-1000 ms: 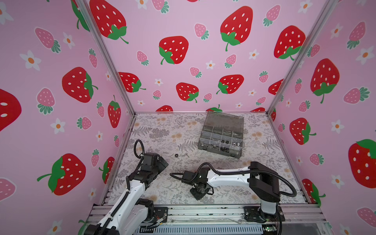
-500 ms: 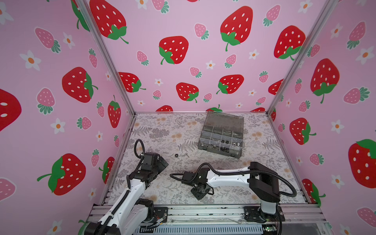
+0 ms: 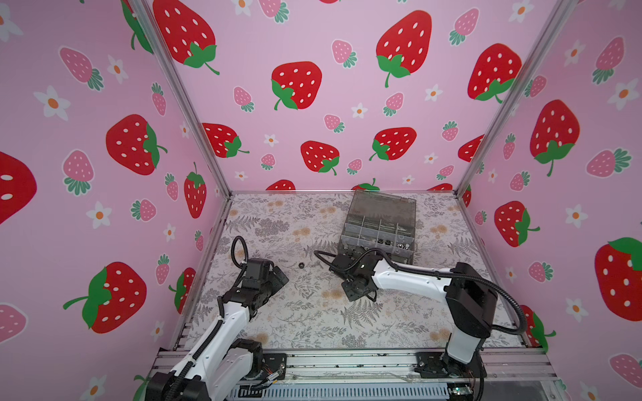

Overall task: Sort the screws and nuts into containers
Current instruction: Pick up the nut from the bottom-center of the table, then place the nut into the container.

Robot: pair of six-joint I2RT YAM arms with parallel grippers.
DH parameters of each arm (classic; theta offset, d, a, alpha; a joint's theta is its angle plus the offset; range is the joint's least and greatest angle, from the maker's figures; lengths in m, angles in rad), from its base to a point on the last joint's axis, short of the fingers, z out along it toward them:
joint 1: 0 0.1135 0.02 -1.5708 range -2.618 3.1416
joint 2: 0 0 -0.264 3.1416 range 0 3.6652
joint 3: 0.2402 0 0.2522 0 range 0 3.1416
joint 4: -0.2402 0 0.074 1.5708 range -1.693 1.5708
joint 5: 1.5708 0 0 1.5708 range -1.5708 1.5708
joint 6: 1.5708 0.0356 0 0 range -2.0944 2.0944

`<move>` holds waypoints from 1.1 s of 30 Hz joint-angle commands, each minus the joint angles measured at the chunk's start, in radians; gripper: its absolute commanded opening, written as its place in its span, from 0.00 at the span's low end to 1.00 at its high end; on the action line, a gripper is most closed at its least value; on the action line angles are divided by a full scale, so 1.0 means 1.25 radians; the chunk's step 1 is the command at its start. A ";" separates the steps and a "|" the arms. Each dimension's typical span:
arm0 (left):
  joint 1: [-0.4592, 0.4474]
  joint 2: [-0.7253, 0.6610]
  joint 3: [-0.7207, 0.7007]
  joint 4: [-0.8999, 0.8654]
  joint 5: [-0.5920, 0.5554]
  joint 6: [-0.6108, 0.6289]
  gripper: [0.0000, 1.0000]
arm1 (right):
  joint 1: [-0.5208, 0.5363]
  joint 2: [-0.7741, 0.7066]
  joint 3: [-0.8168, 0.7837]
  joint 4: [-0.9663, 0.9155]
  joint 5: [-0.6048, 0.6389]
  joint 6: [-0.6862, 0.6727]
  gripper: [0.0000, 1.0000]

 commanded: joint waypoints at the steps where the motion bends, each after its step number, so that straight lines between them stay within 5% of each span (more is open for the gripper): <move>1: 0.005 -0.001 0.037 0.018 0.001 0.011 0.99 | -0.064 -0.049 0.016 0.011 0.071 -0.007 0.00; 13: 0.005 -0.003 0.049 0.060 0.016 0.025 0.99 | -0.294 -0.034 0.087 0.124 0.032 -0.077 0.00; 33: 0.008 0.046 0.080 0.074 0.021 0.060 0.99 | -0.433 0.143 0.162 0.169 -0.010 -0.134 0.00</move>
